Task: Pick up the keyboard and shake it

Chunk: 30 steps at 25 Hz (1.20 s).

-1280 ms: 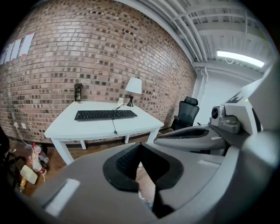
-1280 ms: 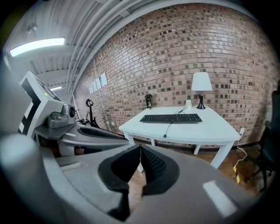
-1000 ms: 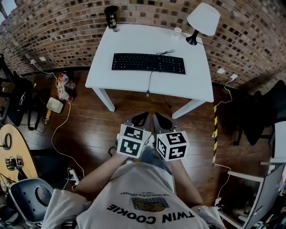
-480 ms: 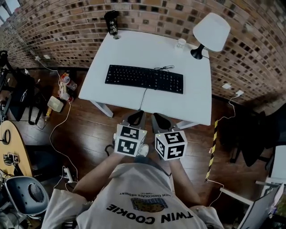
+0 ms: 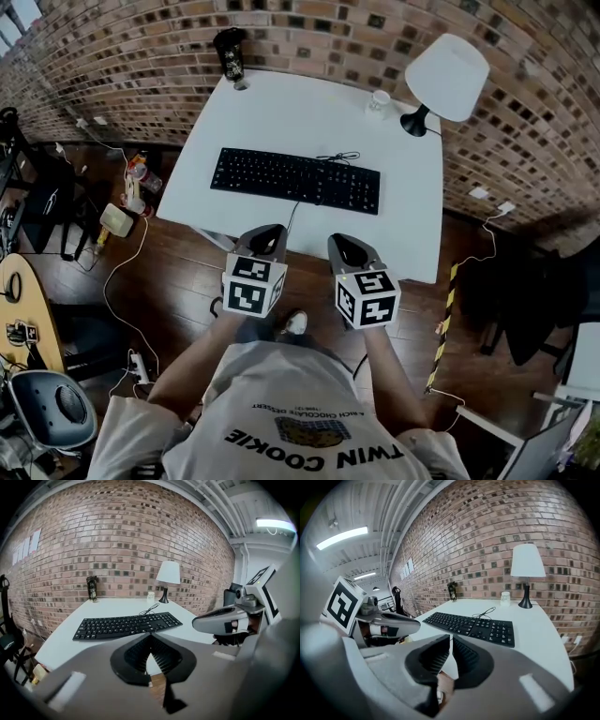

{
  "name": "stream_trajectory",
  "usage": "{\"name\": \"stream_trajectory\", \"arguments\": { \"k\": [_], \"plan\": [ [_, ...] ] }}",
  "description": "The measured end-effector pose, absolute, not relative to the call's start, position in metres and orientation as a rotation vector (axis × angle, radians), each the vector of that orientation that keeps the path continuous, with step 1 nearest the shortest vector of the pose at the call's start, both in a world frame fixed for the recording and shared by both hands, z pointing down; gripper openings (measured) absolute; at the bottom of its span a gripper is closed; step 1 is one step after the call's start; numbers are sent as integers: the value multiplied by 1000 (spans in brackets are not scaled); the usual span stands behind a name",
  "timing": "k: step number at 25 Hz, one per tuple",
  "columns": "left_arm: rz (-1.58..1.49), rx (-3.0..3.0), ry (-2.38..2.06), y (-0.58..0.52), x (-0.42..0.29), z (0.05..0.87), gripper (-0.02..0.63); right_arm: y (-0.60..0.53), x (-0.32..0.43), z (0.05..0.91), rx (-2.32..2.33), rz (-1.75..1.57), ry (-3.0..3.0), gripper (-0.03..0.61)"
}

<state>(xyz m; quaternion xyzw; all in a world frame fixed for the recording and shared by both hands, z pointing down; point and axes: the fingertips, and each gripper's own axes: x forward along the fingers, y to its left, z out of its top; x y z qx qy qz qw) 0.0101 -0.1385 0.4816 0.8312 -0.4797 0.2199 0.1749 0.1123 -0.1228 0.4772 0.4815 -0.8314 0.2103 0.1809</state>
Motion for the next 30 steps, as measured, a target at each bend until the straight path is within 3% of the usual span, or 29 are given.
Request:
{"name": "stream_trajectory", "arguments": {
  "k": [7, 23, 30],
  "plan": [
    [614, 2309, -1362, -187, -16, 496, 12, -162, 142, 494, 1359, 629, -2289, 14],
    [705, 2133, -1419, -319, -150, 531, 159, -264, 210, 524, 1428, 881, -2173, 94],
    [736, 2053, -1273, -332, -173, 564, 226, -277, 235, 539, 1387, 1052, -2189, 123]
  ]
}}
